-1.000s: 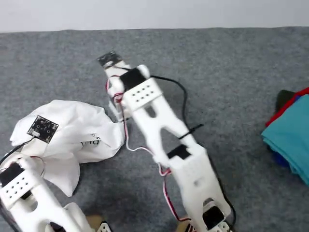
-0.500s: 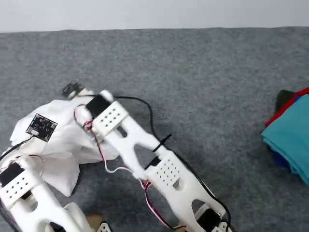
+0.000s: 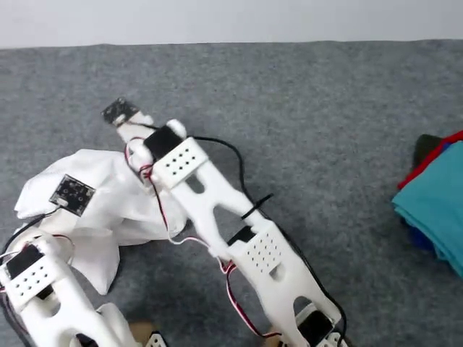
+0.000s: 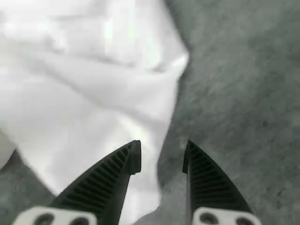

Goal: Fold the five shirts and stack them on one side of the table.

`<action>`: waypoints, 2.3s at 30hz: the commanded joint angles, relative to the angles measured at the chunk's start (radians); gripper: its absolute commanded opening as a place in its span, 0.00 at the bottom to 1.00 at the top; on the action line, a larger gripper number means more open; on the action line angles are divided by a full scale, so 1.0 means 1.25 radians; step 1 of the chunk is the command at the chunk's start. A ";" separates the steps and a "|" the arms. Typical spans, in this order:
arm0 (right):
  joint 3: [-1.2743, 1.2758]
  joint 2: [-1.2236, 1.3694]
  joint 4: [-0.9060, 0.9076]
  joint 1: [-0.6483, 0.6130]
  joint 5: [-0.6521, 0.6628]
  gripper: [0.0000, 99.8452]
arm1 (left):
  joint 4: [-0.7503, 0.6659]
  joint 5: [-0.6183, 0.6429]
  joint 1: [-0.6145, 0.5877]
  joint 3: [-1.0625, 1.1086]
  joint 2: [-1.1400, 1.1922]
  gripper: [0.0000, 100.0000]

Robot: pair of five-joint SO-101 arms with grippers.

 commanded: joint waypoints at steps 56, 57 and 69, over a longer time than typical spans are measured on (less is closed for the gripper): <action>-0.034 -0.334 0.126 0.344 0.060 0.01 | 0.369 0.349 0.215 -0.667 -0.020 0.00; -0.011 -0.350 0.126 0.344 0.060 0.01 | 0.381 0.349 0.241 -0.681 -0.020 0.00; 0.147 -0.382 0.120 0.212 0.054 0.15 | 0.492 0.349 0.254 -0.544 -0.018 0.00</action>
